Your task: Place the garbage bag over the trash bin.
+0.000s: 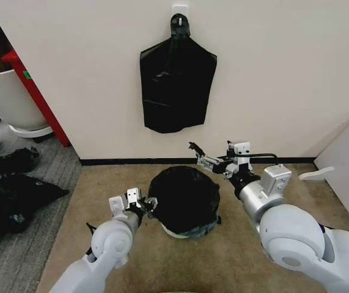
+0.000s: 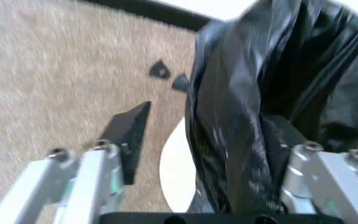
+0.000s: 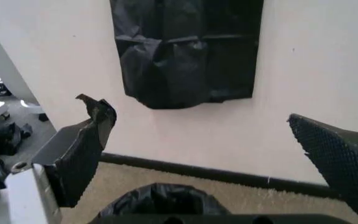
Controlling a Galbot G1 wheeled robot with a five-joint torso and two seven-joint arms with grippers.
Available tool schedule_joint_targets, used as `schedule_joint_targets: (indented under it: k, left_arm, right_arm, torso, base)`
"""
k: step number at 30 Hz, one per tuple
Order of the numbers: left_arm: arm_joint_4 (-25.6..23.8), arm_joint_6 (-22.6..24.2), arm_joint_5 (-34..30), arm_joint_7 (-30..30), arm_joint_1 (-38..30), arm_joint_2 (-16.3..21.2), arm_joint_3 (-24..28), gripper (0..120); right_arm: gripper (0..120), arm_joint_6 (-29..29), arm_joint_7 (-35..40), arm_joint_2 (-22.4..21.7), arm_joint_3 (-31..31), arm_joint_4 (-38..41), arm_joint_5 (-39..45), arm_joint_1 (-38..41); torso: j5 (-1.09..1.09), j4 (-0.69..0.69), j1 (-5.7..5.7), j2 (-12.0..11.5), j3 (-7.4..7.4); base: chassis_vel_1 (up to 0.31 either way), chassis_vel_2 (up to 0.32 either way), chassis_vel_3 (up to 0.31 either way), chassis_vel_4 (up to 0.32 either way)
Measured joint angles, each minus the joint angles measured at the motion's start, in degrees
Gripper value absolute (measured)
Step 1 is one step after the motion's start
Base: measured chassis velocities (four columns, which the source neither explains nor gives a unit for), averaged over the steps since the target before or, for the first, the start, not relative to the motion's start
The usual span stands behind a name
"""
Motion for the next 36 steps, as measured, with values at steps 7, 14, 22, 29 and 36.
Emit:
schedule_joint_targets:
  k: [7, 14, 22, 29, 36]
  left_arm:
    - [-4.4, -1.8, 5.7, 3.3, 2.7, 1.6, -1.0, 92]
    - [-10.2, -9.0, 14.0, 12.7, 7.3, 6.1, -2.8, 100]
    - [-13.1, -20.7, 18.6, 21.0, 12.4, 9.0, -9.4, 100]
    - [-13.6, -26.0, 21.1, 30.3, 18.2, 10.0, -23.0, 100]
    - [-14.8, -32.2, 23.6, 35.8, 30.3, 4.6, -35.5, 100]
  right_arm:
    - [100, 0.0, 1.0, 0.0, 0.5, -0.1, 1.1, -0.3]
    - [100, 0.4, 1.2, 0.7, 5.2, -0.3, -0.6, -5.5]
    - [100, 5.3, -13.2, 5.4, 23.8, -5.2, -14.3, -28.8]
    - [100, 12.1, -31.0, 18.2, 38.1, -8.0, -28.6, -47.2]
    - [100, 17.7, -38.9, 30.8, 37.6, -6.4, -45.7, -57.3]
  torso:
    - [-0.01, 0.0, 0.0, 0.0, 0.0]
    - [0.0, 0.01, 0.0, 0.0, 0.0]
    - [-0.01, 0.0, 0.0, 0.0, -0.02]
    - [-0.01, -0.04, 0.0, 0.0, -0.02]
    - [-0.03, 0.01, 0.0, 0.0, -0.02]
  base:
    - [0.0, 0.0, 0.0, 0.0]
    - [0.0, 0.0, 0.0, 0.0]
    - [0.0, 0.0, 0.0, 0.0]
    - [0.0, 0.0, 0.0, 0.0]
    - [0.0, 0.0, 0.0, 0.0]
